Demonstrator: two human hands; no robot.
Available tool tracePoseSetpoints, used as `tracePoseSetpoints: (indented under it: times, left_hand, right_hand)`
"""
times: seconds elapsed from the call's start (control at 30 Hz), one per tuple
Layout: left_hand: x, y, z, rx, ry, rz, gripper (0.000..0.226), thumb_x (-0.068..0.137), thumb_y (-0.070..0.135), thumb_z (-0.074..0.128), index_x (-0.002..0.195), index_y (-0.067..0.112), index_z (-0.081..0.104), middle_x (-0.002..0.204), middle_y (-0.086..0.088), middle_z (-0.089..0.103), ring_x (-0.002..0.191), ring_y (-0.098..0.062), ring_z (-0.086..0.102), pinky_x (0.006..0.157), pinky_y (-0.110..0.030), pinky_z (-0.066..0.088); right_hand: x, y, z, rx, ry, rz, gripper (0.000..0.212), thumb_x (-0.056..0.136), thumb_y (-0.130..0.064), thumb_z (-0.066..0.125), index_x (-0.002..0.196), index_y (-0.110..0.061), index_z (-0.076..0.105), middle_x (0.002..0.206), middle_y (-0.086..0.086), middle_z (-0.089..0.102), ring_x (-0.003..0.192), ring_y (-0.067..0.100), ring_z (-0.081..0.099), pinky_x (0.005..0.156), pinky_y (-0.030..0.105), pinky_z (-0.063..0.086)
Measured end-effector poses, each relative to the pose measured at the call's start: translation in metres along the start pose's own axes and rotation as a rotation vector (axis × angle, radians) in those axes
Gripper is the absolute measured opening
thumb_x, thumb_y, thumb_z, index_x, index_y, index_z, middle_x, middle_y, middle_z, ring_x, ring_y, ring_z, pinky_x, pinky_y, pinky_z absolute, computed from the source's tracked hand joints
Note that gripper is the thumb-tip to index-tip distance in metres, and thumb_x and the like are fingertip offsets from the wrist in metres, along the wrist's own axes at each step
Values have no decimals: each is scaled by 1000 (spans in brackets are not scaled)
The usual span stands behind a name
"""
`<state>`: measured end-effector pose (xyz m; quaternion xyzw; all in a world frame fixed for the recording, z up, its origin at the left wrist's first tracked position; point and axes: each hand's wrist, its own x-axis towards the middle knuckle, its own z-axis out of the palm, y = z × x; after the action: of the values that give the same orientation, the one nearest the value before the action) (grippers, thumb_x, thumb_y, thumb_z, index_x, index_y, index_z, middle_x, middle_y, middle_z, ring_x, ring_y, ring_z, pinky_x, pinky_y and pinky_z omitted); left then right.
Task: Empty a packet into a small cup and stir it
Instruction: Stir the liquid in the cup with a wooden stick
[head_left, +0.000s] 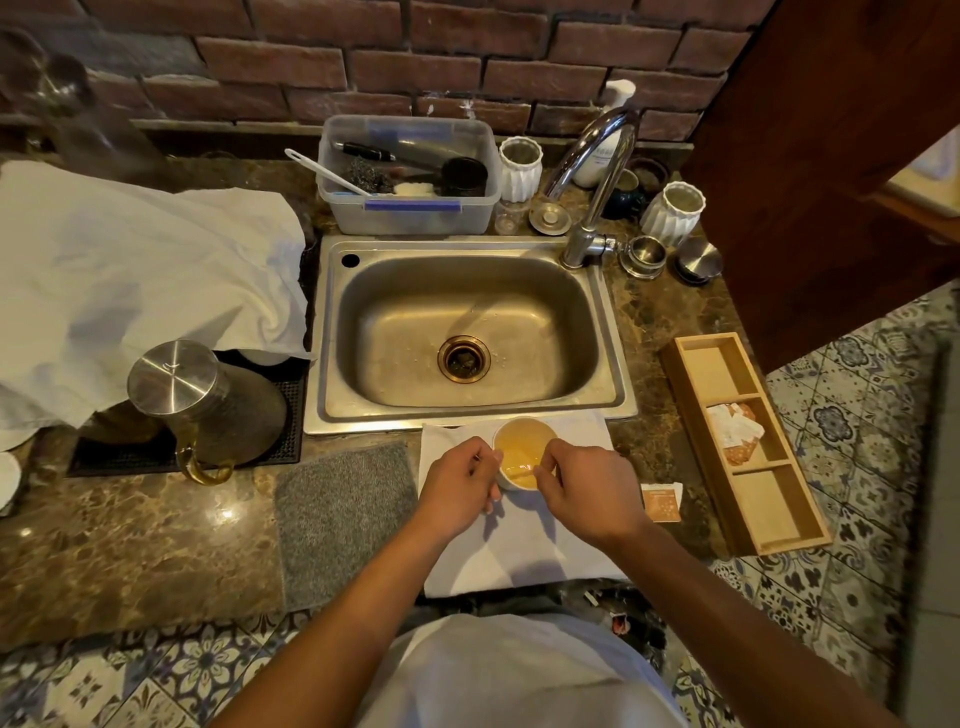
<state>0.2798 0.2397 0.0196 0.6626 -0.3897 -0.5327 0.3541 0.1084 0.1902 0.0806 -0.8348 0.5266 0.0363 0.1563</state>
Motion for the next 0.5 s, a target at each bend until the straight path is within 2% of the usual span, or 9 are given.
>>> tracePoseSetpoints:
  times: [0.1,0.17,0.3,0.4,0.5]
  left_hand:
    - [1,-1,0,1,0,4,30,103,24,54,81,5,58,61,-5,67,50,-18,59,61,-34,52]
    - [0,0,0,9,2,4,29,104,24,54,81,7,57,61,-6,67,50,-17,59,61,-34,52]
    - [-1,1,0,14,3,7,28,104,24,53,78,13,57,63,-7,68,51,-18,60,60,-32,51]
    - [-2,2,0,20,7,4,28,104,25,53,77,19,56,65,-9,69,53,-18,60,60,-30,51]
    - [-3,3,-1,27,8,-3,27,104,26,52,80,14,58,68,-13,70,53,-17,60,60,-27,50]
  right_hand:
    - [1,5,-2,-56,32,26,27,100,-40,47,105,-21,64,89,0,74,73,19,68,66,30,57]
    - [4,4,-3,-80,74,45,25,100,-39,47,104,-21,64,87,0,74,71,19,68,67,34,60]
    - [9,-3,-1,-49,139,37,25,102,-37,49,103,-19,67,85,1,74,69,19,67,62,27,54]
    - [8,-8,3,16,92,20,28,103,-39,48,105,-19,67,87,2,74,72,19,66,62,27,50]
    - [6,-8,3,69,18,18,28,101,-41,49,107,-21,67,90,0,74,76,18,67,66,27,51]
